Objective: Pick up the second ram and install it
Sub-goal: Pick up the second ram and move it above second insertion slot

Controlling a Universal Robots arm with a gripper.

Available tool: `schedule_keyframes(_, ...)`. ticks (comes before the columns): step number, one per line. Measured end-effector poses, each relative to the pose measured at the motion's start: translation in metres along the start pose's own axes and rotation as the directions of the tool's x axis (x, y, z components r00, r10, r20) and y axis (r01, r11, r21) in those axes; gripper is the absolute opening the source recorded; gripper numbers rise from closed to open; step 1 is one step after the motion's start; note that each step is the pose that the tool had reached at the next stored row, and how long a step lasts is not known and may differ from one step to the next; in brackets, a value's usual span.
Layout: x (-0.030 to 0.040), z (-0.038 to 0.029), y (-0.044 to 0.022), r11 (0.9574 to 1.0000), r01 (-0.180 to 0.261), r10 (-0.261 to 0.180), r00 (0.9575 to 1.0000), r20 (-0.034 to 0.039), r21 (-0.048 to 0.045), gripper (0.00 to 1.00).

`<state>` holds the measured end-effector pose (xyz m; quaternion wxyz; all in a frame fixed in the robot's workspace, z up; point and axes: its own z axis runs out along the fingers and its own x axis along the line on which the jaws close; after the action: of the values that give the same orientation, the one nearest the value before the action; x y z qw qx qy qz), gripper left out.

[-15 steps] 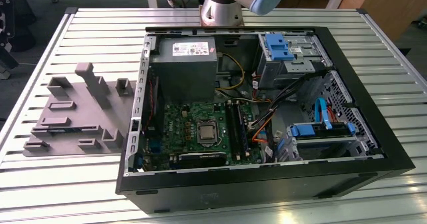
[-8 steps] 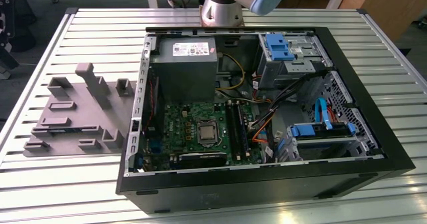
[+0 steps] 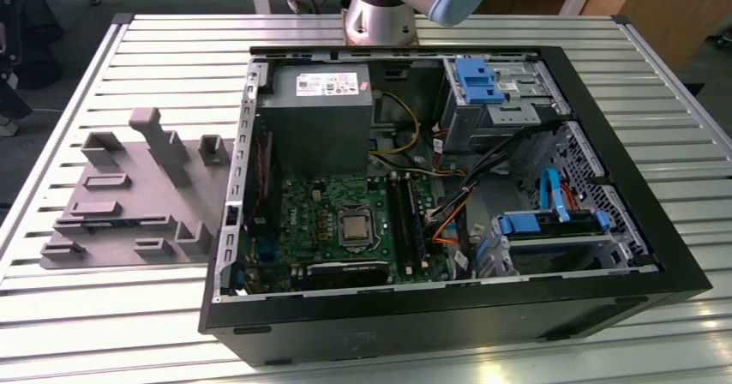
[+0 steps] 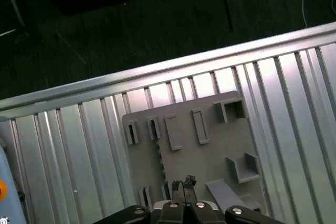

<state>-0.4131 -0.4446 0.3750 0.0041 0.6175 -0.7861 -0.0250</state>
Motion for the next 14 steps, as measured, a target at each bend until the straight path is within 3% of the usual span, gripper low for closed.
schedule_keyframes(3, 0.0000, 0.0002, 0.0000, 0.9988, 0.049, -0.049, 0.9988, -0.0021, -0.0012, 0.11)
schedule_keyframes(6, 0.0000, 0.0004, 0.0000, 0.9948, 0.102, -0.102, 0.9948, -0.0043, -0.0027, 0.11)
schedule_keyframes(9, 0.0000, 0.0008, 0.0000, 0.9878, 0.155, -0.155, 0.9878, -0.0065, -0.0042, 0.11)
schedule_keyframes(13, 0.0001, 0.0015, 0.0000, 0.9748, 0.223, -0.223, 0.9747, -0.0093, -0.0066, 0.11)
schedule_keyframes(14, 0.0001, 0.0015, 0.0001, 0.9737, 0.228, -0.228, 0.9737, -0.0096, -0.0067, 0.11)
